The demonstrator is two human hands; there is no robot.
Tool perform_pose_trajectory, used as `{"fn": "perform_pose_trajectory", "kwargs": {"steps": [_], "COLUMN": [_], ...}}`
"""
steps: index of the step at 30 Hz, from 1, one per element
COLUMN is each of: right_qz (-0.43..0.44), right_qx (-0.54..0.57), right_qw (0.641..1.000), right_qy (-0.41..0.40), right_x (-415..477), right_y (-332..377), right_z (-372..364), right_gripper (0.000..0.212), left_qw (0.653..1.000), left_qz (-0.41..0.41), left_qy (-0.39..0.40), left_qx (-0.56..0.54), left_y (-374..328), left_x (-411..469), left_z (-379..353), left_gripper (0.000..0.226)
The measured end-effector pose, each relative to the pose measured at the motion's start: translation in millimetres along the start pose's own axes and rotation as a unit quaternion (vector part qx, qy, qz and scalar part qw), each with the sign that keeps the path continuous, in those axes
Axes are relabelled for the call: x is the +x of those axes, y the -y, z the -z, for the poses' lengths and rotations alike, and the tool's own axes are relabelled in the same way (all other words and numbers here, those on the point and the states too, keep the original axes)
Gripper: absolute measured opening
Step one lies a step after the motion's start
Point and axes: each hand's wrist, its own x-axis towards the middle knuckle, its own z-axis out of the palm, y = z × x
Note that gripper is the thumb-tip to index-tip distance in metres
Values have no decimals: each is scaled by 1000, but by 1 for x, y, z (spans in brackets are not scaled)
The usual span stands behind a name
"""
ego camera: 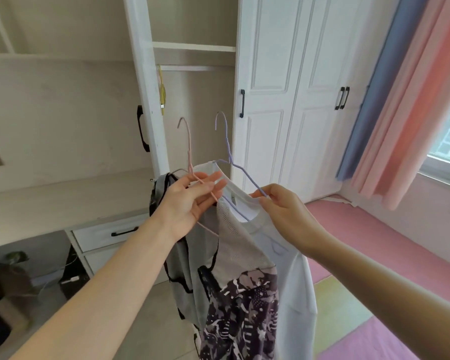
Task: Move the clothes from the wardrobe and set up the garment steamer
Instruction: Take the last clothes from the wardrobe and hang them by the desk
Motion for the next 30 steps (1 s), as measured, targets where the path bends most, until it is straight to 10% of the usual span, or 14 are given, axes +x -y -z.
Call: {"fn": "perform_pose_trajectory", "kwargs": {"steps": [30], "right_qz": [221], "right_qx": [78], "right_qw": [934], "right_qy": [271], "right_x": [-84], "right_y": [81], "right_z": [-141], "right_gripper": [18], "left_qw": [957], "left_qz": [-124], "left_qy": [-262], "left_qx": [-18], "left_y": [-77], "left_x": [-209], "left_z": [80], "left_gripper": [36]}}
